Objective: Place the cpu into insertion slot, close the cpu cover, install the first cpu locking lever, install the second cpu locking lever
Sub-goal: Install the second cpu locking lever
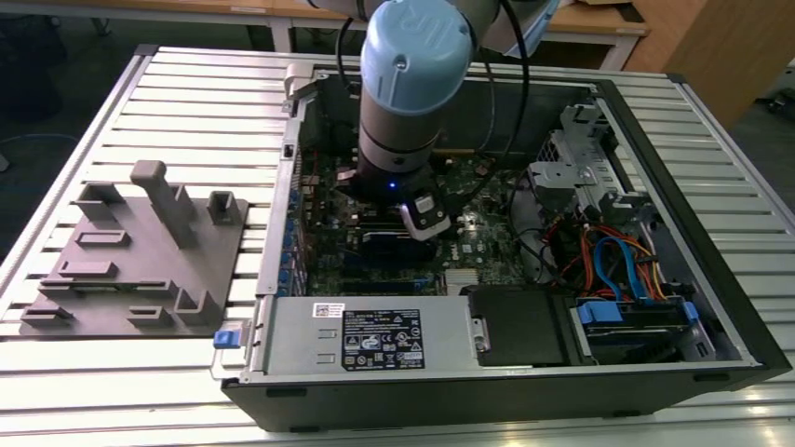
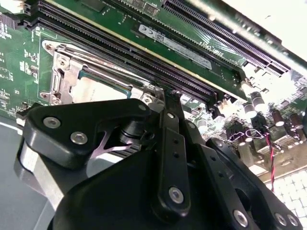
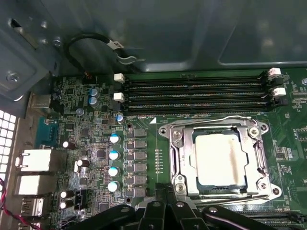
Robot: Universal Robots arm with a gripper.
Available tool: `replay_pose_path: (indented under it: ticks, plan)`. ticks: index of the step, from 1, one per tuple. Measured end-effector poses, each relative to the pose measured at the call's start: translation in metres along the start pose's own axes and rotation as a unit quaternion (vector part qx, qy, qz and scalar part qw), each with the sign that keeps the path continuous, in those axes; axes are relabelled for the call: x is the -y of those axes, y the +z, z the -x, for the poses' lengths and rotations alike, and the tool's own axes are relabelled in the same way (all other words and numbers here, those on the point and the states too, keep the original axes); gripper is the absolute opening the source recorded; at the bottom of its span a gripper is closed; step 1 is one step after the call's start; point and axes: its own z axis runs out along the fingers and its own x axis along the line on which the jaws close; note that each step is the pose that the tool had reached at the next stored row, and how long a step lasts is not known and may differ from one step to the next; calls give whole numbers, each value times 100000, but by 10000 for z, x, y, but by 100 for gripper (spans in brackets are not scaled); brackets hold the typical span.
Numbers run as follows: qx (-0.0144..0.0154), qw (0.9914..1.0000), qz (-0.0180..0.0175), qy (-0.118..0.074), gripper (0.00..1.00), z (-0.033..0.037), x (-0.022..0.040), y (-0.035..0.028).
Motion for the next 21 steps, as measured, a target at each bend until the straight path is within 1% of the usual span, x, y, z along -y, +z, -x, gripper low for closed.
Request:
replay_pose_path:
  ticks: [3, 13, 14, 21]
  plan:
    - [-6, 100000, -5, 4, 10, -3, -6, -16]
    - [-3, 100000, 1, 2, 10, -16, -53, -167]
    - [-3, 100000, 4, 2, 10, -17, -56, -175]
    - [-7, 100000, 81, 2, 10, -17, -56, -175]
